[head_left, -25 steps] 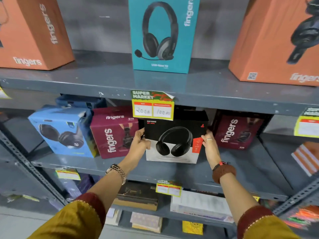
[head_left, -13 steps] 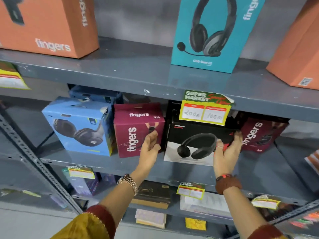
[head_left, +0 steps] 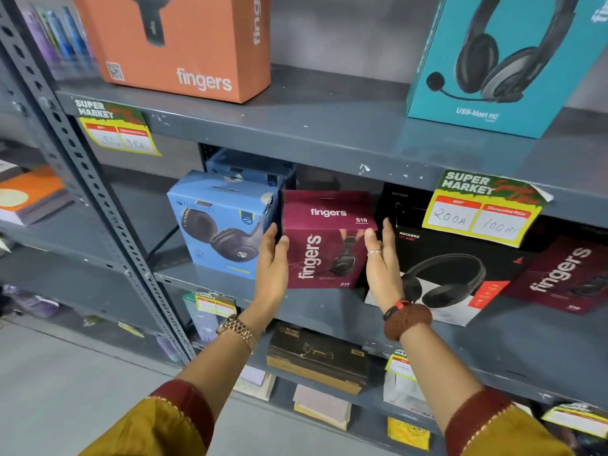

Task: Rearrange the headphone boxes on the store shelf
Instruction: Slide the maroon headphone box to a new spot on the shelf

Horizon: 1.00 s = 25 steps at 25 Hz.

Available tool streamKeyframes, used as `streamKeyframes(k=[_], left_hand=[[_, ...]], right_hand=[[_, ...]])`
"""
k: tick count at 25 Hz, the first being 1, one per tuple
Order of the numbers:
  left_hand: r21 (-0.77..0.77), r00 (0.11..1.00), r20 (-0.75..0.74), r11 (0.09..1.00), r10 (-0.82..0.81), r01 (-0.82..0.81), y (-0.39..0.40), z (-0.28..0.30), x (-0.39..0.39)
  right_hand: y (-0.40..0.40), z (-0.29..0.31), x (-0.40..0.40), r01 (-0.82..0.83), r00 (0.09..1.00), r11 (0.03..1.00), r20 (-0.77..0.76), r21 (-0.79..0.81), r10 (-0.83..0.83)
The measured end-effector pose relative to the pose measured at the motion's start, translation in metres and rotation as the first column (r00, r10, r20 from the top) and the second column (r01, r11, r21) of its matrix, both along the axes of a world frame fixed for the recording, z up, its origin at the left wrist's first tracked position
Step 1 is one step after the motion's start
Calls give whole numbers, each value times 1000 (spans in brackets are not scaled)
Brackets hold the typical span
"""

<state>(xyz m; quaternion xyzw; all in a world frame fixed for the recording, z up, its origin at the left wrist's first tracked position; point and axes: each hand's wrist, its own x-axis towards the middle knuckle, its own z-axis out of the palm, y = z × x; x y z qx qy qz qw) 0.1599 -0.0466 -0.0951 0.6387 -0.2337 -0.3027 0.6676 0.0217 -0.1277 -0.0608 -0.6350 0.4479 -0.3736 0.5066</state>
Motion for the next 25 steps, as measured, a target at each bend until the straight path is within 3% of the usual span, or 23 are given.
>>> streamKeyframes(k=[4, 8, 13, 17, 20, 21, 22, 25], left_hand=[[82, 994, -19, 991, -105, 106, -3, 7, 5], [-5, 990, -54, 992, -129, 129, 23, 24, -18], [-44, 993, 54, 994, -100, 103, 74, 22, -72], [16, 994, 102, 999, -40, 39, 105, 18, -141], [65, 986, 163, 998, -26, 16, 98, 12, -189], [69, 994, 107, 998, -11, 4, 89, 10, -208], [88, 997, 72, 996, 1, -7, 79, 3, -223], [123, 977, 158, 985, -141, 122, 60, -1, -301]], right_hand=[[-7, 6, 0, -8, 1000, 978, 21, 209, 3], [-5, -3, -15, -55, 994, 971, 106, 233, 31], [25, -4, -70, -180, 972, 954, 196, 242, 133], [23, 10, -119, -206, 964, 864, 247, 460, 99], [18, -2, -185, -290, 940, 875, 285, 387, 186], [19, -4, -218, -307, 927, 880, 324, 362, 190], [15, -12, -248, -286, 930, 892, 327, 351, 169], [13, -11, -330, -182, 946, 950, 309, 253, 99]])
